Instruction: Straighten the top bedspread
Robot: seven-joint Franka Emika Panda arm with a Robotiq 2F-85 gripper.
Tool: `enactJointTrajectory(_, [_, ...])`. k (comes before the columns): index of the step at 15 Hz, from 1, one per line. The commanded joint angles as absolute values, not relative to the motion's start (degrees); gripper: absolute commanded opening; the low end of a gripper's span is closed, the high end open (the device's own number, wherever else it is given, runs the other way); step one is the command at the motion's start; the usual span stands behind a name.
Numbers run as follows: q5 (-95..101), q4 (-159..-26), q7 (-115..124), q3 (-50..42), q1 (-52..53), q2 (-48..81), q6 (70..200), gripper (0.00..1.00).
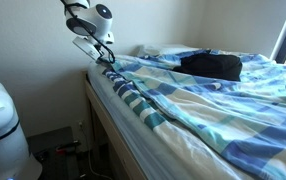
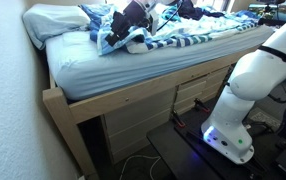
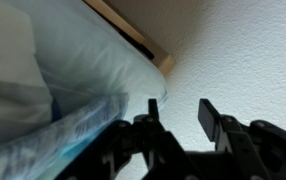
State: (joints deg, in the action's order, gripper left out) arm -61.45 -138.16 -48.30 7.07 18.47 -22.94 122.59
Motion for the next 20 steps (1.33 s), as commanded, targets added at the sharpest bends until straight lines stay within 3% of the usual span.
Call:
enactJointTrajectory(1, [-60.69, -137.69, -47.22, 8.59, 16.94, -24.75, 120.63, 0.79])
enactJointTrajectory(4, [-59.45, -136.68, -46.88, 9.18, 16.78, -25.76, 121.04, 0.99])
enactJointTrajectory(5, [-58.9, -136.25, -46.75, 9.33, 16.71, -26.12, 121.0, 1.0])
enactJointTrajectory(20, [-43.03, -135.07, -39.02, 9.07, 15.0, -35.88, 122.98, 1.0])
